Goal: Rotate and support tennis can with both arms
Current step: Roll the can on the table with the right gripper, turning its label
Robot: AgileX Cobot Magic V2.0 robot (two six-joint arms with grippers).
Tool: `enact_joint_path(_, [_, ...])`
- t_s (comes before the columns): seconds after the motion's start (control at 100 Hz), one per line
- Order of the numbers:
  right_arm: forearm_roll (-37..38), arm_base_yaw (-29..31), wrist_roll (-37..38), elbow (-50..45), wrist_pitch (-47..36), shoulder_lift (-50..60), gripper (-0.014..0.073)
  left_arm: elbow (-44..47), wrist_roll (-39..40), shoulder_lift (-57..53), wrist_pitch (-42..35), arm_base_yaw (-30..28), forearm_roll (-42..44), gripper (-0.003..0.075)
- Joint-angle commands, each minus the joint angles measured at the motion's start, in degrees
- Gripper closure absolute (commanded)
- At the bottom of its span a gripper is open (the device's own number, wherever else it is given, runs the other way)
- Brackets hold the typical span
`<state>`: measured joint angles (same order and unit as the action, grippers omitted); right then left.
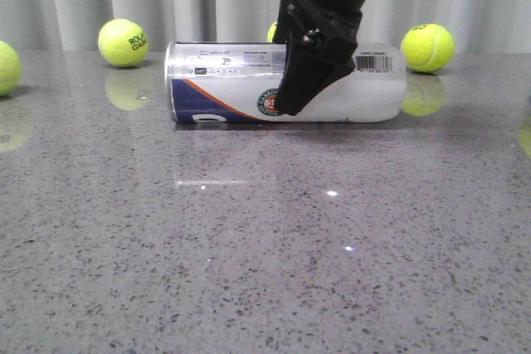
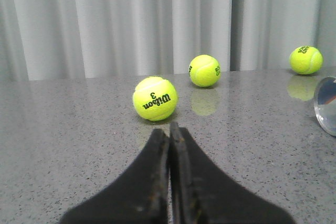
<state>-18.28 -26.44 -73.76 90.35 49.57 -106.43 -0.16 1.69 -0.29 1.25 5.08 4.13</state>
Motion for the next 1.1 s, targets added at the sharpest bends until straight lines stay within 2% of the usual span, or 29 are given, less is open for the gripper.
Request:
enact_joint_path(0.0, [-0.8,-0.2,-0.2,1.8,-1.4,4.1,-0.0051,2.6,0.4,-2.2,-4.5,-0.1,-0.3,0.0741])
enact_joint_path(1.09, [-0.7,-0.2,-0.2,1.8,-3.9,4.7,-0.0051,2.6,0.4,-2.2,-4.5,-0.1,-0.3,0.0741])
